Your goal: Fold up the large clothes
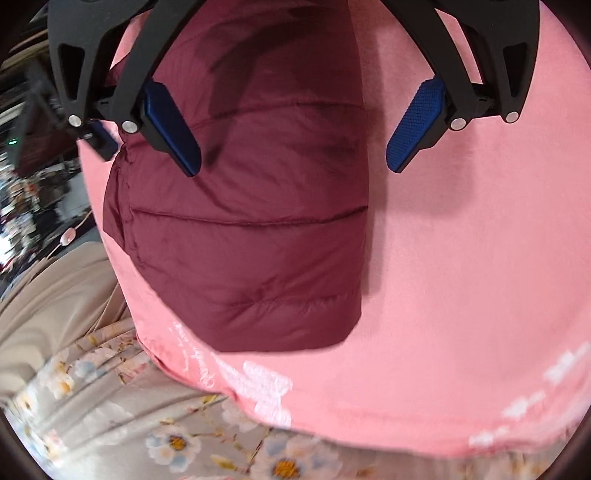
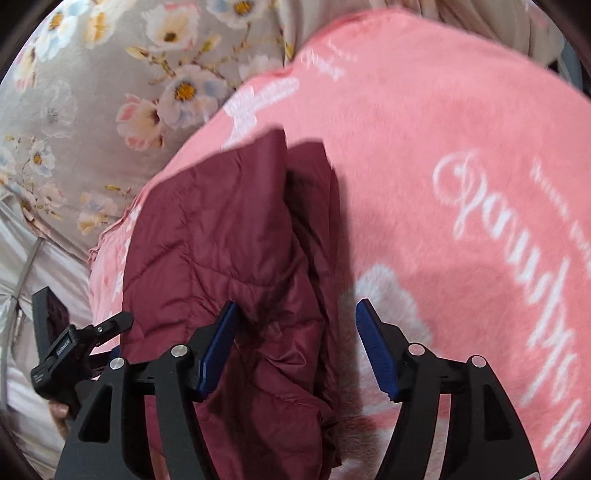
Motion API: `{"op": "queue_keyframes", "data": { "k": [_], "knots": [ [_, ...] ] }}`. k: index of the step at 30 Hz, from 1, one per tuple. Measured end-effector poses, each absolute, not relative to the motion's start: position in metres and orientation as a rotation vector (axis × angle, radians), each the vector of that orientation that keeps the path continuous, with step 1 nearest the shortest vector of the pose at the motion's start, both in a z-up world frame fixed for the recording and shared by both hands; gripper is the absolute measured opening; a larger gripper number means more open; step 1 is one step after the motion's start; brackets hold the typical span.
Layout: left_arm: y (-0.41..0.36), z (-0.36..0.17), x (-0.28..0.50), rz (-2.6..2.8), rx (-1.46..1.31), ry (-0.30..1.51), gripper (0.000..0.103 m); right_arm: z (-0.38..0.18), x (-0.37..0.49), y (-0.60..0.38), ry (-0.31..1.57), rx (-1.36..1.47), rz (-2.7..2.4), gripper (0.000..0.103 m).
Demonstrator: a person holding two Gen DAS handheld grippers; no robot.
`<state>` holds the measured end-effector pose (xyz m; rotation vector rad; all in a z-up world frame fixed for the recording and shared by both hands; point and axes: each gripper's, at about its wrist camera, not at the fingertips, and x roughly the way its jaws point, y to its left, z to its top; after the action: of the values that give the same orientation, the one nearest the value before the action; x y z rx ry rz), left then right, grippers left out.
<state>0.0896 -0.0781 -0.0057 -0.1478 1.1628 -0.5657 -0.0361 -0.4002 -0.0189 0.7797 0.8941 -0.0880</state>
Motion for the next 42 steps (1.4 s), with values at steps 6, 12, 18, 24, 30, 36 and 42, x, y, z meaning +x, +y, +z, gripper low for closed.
{"op": "queue_keyframes", "data": {
  "k": [6, 12, 18, 24, 30, 36, 42],
  "knots": [
    [-0.071, -0.037, 0.104, -0.640, -0.302, 1.278, 0.098, -0.044, -0.031, -0.404, 0.915, 0.909, -0.013, 0.071],
    [-0.081, -0.048, 0.106, -0.689, -0.315, 1.309, 0.098, -0.052, -0.028, -0.406, 0.905, 0.954, 0.042, 0.072],
    [-0.099, -0.043, 0.103, -0.642, -0.215, 1.281, 0.098, -0.055, -0.018, -0.401, 0.895, 0.963, 0.065, 0.072],
    [-0.112, -0.038, 0.098, -0.612, -0.109, 1.237, 0.098, -0.051, -0.007, -0.397, 0.898, 0.962, 0.089, 0.071],
    [-0.123, -0.024, 0.085, -0.593, 0.028, 1.150, 0.090, -0.047, -0.007, -0.394, 0.885, 0.977, 0.115, 0.054],
    [-0.130, -0.006, 0.074, -0.604, 0.100, 1.076, 0.067, -0.028, -0.010, -0.388, 0.857, 0.907, 0.102, 0.031],
    [-0.141, 0.023, 0.054, -0.643, 0.181, 0.968, 0.049, 0.000, -0.019, -0.381, 0.799, 0.856, 0.070, 0.026]
  ]
}}
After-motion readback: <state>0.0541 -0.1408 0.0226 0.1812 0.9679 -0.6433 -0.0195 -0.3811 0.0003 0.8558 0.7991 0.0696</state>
